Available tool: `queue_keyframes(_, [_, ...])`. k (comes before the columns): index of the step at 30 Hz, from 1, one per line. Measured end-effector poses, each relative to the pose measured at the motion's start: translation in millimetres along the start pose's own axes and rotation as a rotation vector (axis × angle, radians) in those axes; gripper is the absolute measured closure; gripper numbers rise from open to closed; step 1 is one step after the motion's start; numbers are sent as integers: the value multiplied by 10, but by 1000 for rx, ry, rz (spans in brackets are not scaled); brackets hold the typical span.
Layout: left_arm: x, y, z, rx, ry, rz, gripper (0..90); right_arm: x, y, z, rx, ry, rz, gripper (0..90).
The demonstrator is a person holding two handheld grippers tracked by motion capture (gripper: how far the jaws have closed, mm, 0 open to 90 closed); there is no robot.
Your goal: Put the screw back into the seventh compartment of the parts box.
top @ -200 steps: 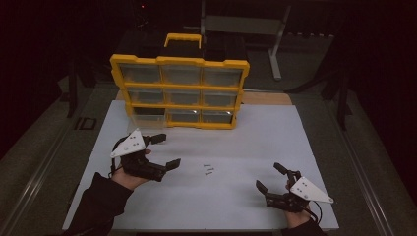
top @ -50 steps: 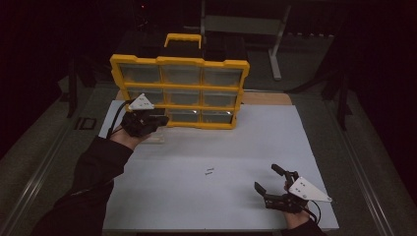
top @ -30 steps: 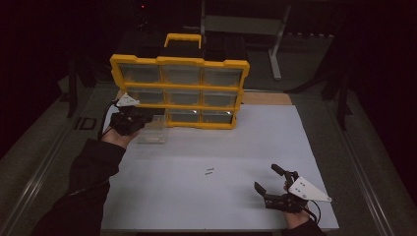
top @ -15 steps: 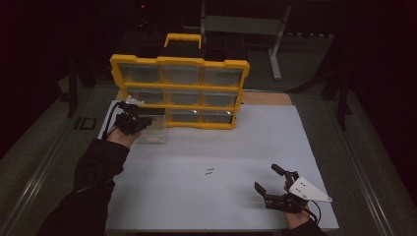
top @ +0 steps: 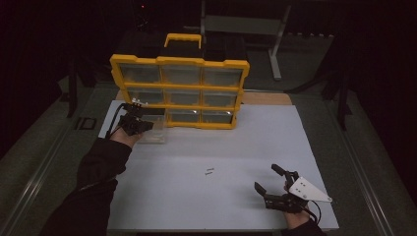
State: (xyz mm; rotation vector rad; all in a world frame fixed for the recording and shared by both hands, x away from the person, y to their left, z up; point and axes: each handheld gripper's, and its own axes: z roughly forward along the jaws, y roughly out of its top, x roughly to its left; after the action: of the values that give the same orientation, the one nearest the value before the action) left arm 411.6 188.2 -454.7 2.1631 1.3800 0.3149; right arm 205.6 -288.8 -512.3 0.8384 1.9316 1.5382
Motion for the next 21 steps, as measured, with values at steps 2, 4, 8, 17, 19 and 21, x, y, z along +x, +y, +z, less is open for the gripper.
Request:
queue_keyframes(2, [6,7,6,-4,-13,1,835,-2,-1,0,0,0,-1,137])
queue_keyframes(4, [3,20,-6,-2,0,1,726,0,0,-1,0,1,-1,137])
queue_keyframes(8, [-11,45,-74,-30,1,1,567,-3,0,-2,-1,1,0,138])
queue_keyframes(17, [-35,69,-190,-44,11,35,313,0,1,-2,0,1,-1,137])
queue_keyframes(19, [-39,67,-202,-45,6,36,264,-1,1,-3,0,1,0,137])
queue_keyframes(21, [-52,58,-241,-54,-8,46,226,0,1,-1,0,1,1,137])
